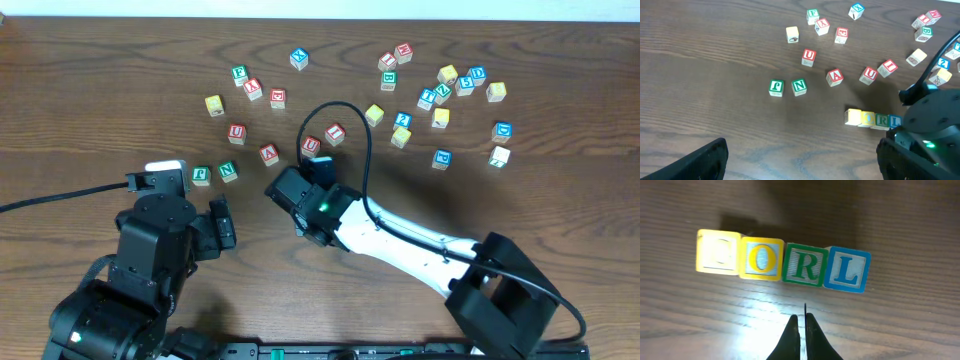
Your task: Spell out CORL
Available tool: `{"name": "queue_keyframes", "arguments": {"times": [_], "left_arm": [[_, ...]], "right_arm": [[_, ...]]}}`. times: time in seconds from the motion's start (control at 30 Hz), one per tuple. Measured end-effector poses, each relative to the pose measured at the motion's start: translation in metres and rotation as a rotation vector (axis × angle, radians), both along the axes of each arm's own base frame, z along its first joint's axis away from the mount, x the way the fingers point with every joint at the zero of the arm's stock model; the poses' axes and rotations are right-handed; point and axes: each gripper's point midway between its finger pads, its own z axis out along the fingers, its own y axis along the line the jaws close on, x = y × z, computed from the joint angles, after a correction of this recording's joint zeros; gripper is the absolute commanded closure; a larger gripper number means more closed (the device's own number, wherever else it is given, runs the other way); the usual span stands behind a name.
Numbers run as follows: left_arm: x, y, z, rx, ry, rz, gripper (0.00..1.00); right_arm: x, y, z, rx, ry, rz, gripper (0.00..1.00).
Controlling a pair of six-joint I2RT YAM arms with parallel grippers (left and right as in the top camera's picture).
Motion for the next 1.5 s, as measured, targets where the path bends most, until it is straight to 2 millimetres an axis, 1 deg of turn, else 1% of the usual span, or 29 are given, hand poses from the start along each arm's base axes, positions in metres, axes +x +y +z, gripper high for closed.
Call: {"name": "queue_keyframes", "arguments": {"times": [0.33, 0.53, 0.63, 0.73, 0.83, 0.87, 0.9, 1.03, 1.1, 1.23, 1.5], "left_arm": [[0.0, 0.0, 0.0, 0.0, 0.0, 0.0, 0.07], [0.0, 0.0, 0.0, 0.0, 0.0, 0.0, 0.07], [0.0, 0.0, 0.0, 0.0, 0.0, 0.0, 0.07], [0.0, 0.0, 0.0, 0.0, 0.0, 0.0, 0.07], [0.0, 0.0, 0.0, 0.0, 0.0, 0.0, 0.07], [0.0, 0.0, 0.0, 0.0, 0.001, 0.0, 0.07], [0.0, 0.0, 0.0, 0.0, 0.0, 0.001, 0.07], [0.0, 0.0, 0.0, 0.0, 0.0, 0.0, 0.07], [0.0, 0.0, 0.0, 0.0, 0.0, 0.0, 0.07], [0.0, 0.0, 0.0, 0.0, 0.0, 0.0, 0.07], [0.0, 0.0, 0.0, 0.0, 0.0, 0.0, 0.07]], "right_arm": [[0.001, -0.001, 0.002, -0.004, -0.006, -0.003, 0.99], [0.013, -0.009, 0.008, -0.043, -0.08, -0.037, 0.99], [0.014, -0.014, 0.008, -0.062, -0.093, -0.056, 0.99], [0.015, -0.025, 0.009, -0.099, -0.099, -0.085, 0.99], [0.019, -0.043, 0.009, -0.136, -0.098, -0.143, 0.99], [0.021, -0.052, 0.009, -0.147, -0.094, -0.178, 0.99], [0.023, -0.056, 0.01, -0.147, -0.092, -0.198, 0.99], [0.031, -0.086, 0.01, -0.158, -0.067, -0.331, 0.99], [0.032, -0.095, 0.009, -0.156, -0.053, -0.381, 0.99], [0.035, -0.093, 0.008, -0.125, -0.06, -0.421, 0.99], [0.036, -0.092, 0.007, -0.113, -0.064, -0.431, 0.99]]}}
